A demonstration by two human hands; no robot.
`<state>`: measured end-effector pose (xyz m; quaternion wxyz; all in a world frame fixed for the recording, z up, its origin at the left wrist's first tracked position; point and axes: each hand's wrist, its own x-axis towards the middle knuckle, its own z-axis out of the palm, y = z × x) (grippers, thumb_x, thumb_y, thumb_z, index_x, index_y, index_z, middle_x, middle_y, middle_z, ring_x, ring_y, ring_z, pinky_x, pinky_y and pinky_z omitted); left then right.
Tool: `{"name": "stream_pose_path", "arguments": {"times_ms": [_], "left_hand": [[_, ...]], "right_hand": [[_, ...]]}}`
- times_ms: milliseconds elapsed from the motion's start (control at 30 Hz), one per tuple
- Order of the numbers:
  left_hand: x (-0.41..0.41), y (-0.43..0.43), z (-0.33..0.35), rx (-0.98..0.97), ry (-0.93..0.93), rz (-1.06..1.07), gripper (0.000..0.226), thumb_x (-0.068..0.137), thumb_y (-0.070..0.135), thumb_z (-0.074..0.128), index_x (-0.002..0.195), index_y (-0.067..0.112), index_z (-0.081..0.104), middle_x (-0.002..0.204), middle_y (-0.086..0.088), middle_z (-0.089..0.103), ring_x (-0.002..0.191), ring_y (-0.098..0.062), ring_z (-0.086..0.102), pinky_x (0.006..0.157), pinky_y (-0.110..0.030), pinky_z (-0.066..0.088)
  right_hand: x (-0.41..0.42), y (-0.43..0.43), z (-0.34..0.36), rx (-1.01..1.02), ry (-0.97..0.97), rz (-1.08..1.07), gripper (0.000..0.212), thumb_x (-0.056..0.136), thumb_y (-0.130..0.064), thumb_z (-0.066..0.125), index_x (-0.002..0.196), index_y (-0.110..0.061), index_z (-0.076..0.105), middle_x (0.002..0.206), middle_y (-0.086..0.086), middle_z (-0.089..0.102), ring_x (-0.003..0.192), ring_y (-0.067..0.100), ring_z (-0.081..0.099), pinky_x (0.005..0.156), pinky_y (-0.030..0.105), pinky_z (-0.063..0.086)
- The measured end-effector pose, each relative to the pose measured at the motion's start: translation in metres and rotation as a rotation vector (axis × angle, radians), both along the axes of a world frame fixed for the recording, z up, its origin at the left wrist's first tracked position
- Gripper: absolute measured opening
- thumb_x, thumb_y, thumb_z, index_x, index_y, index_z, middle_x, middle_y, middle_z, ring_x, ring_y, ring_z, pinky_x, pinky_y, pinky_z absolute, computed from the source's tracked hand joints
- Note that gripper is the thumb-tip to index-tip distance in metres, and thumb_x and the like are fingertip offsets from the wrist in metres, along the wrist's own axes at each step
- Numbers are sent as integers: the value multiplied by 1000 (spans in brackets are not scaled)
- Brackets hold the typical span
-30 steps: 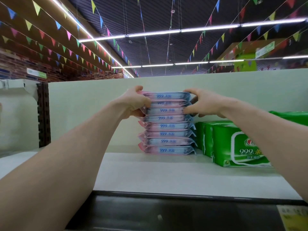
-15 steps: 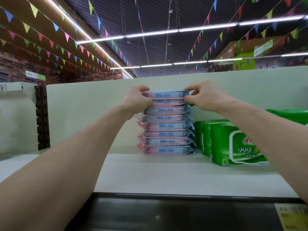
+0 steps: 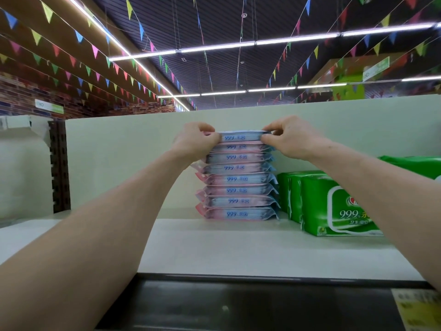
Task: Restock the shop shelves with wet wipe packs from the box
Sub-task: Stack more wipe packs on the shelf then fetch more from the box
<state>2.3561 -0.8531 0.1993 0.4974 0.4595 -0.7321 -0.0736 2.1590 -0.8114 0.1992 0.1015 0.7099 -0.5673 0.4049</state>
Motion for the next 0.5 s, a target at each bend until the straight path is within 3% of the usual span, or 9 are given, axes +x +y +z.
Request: {"name": "stream_pose_path", "arguments": {"times_ms": [100, 200, 267, 367, 500], "left_hand": [[3, -7, -2, -201, -291, 185, 45, 96, 36, 51, 140, 26, 49, 147, -4, 42, 132, -24, 37, 108, -45, 32], [2, -10, -6, -256, -573, 216, 65, 90, 55, 52, 148, 31, 33, 148, -1, 39, 134, -23, 34, 112, -51, 22], [1, -10, -7, -231, -654, 240, 72, 86, 61, 54, 147, 32, 29, 142, 0, 43, 128, -23, 39, 110, -53, 22], [1, -9, -3, -234, -673, 255, 67, 85, 61, 56, 143, 34, 34, 132, 3, 50, 120, -21, 46, 109, -52, 23], [-3, -6, 4, -189, -705, 258, 63, 84, 59, 59, 138, 32, 39, 123, 3, 53, 111, -21, 49, 106, -50, 26]], "right_hand": [[3, 1, -1, -33, 105, -31, 48, 93, -36, 58, 137, -19, 50, 129, 4, 57, 115, 23, 52, 99, 37, 41], [9, 2, -5, 0, 282, -2, 80, 81, -45, 69, 147, -18, 32, 138, 6, 42, 123, 23, 42, 108, 41, 35], [12, 0, -9, 37, 382, -46, 95, 76, -49, 72, 151, -21, 20, 140, 4, 38, 123, 23, 41, 107, 44, 37], [13, -1, -9, 47, 420, -83, 96, 77, -48, 72, 151, -24, 15, 138, 2, 39, 119, 23, 45, 103, 45, 41], [15, 1, -4, 54, 412, -82, 84, 77, -40, 73, 145, -24, 27, 128, 2, 48, 110, 24, 51, 98, 44, 44]]}}
